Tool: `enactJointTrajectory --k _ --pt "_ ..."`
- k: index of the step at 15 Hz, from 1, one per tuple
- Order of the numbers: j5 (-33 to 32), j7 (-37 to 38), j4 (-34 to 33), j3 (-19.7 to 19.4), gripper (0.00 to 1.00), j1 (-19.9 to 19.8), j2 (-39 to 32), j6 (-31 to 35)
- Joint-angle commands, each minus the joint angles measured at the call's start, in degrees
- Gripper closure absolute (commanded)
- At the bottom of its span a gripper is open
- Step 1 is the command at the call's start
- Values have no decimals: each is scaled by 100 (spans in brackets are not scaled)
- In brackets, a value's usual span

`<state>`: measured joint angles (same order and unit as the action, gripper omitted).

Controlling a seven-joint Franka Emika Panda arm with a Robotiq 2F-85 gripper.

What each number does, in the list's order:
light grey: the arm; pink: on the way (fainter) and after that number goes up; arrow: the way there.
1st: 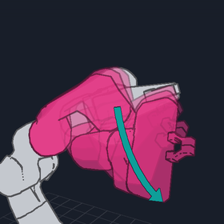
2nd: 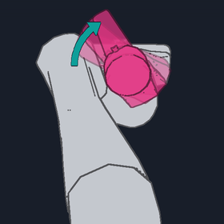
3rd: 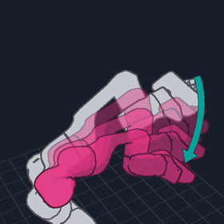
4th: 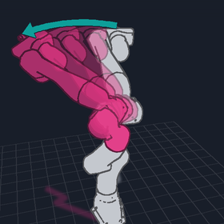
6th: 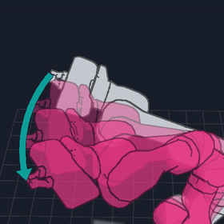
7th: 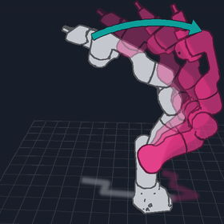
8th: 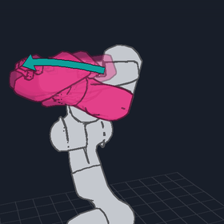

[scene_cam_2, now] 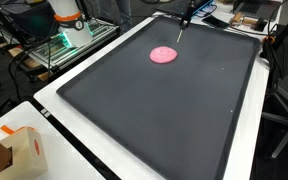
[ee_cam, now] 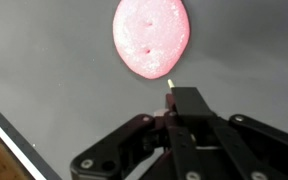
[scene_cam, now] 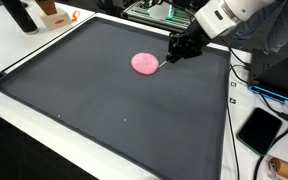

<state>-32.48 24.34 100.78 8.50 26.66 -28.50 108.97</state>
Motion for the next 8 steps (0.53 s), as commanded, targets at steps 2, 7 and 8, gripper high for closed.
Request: enactJointTrajectory --k 2,7,8 --pt "-406 879 -314 -214 97 322 -355 -428" --pt "-565 1461 -504 -232 97 437 -603 -744" --pt "-591 1553 -543 -232 97 453 -655 -798"
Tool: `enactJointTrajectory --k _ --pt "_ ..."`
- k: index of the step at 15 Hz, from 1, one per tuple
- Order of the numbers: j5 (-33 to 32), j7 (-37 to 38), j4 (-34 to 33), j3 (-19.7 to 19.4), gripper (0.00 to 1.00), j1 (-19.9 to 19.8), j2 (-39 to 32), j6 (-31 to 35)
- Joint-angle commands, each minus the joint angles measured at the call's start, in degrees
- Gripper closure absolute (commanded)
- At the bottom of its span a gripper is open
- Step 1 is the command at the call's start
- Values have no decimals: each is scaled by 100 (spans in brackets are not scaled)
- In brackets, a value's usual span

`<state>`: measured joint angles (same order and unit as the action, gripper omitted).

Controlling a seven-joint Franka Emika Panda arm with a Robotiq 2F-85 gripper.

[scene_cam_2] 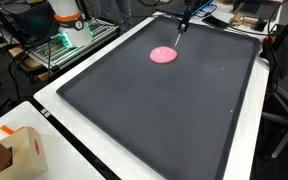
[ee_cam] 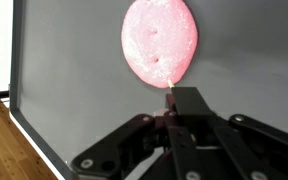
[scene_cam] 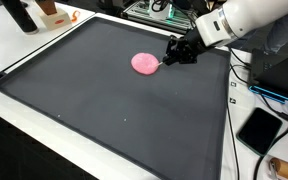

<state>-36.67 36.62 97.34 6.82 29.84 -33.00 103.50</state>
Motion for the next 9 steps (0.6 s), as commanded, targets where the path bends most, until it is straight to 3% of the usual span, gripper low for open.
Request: enactJointTrajectory --k 1,9 --pt "-176 387 -232 -58 97 141 -246 -292" --pt "-121 634 -442 -39 97 131 -478 -479"
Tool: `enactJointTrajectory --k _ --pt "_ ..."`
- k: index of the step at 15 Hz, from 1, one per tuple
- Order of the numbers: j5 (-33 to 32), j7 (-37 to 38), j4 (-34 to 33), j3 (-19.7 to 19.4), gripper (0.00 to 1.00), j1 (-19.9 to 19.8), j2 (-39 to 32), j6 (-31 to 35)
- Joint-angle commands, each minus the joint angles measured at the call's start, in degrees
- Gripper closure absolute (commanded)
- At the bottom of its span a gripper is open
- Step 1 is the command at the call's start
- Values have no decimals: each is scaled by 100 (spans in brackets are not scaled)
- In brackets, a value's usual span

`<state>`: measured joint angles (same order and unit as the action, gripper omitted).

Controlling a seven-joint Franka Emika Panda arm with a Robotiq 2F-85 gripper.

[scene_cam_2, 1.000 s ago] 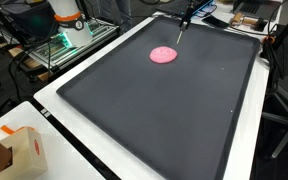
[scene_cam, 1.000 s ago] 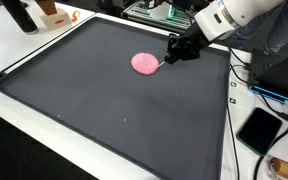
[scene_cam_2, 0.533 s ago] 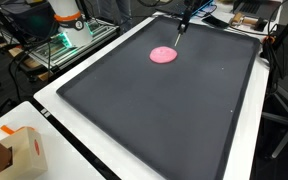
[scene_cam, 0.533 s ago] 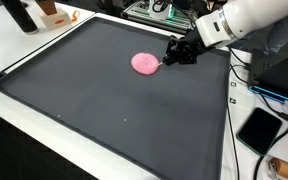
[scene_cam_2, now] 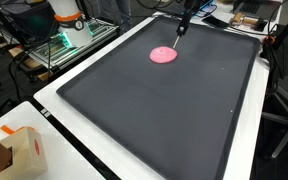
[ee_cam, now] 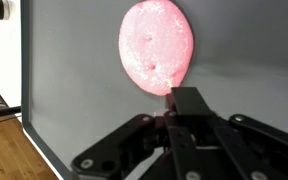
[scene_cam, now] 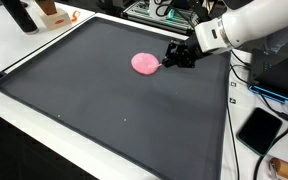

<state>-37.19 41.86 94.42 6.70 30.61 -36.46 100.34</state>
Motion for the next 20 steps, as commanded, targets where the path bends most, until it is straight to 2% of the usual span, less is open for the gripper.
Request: enactJointTrajectory --k 1,12,20 --pt "-56 73 -148 -19 97 31 -128 -133" --pt "161 -435 27 62 97 -319 112 206" --pt "698 -1473 488 108 97 -734 645 951"
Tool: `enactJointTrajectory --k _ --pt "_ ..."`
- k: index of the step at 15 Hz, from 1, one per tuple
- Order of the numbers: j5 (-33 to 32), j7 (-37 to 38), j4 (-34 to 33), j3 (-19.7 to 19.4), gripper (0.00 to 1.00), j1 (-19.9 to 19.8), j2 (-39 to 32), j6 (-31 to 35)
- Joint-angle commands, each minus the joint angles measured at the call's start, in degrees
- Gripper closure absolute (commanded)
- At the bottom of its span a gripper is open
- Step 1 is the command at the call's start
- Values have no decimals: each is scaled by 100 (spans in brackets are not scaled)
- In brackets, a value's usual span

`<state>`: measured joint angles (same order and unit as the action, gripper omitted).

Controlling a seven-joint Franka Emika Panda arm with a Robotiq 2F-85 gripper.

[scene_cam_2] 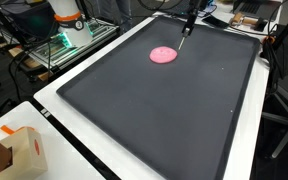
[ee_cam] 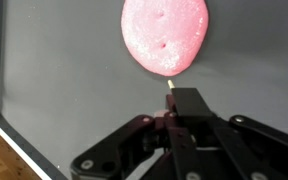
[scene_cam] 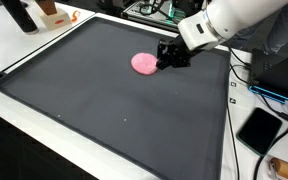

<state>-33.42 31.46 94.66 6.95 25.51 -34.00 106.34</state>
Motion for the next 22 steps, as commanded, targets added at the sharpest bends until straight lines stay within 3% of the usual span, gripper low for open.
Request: enactJointTrajectory --k 1,10,22 --pt "434 -575 534 73 97 -266 479 425" --pt "1437 -1992 1102 166 97 -752 1270 512" --pt "2261 -3890 1862 306 97 -1292 2507 502"
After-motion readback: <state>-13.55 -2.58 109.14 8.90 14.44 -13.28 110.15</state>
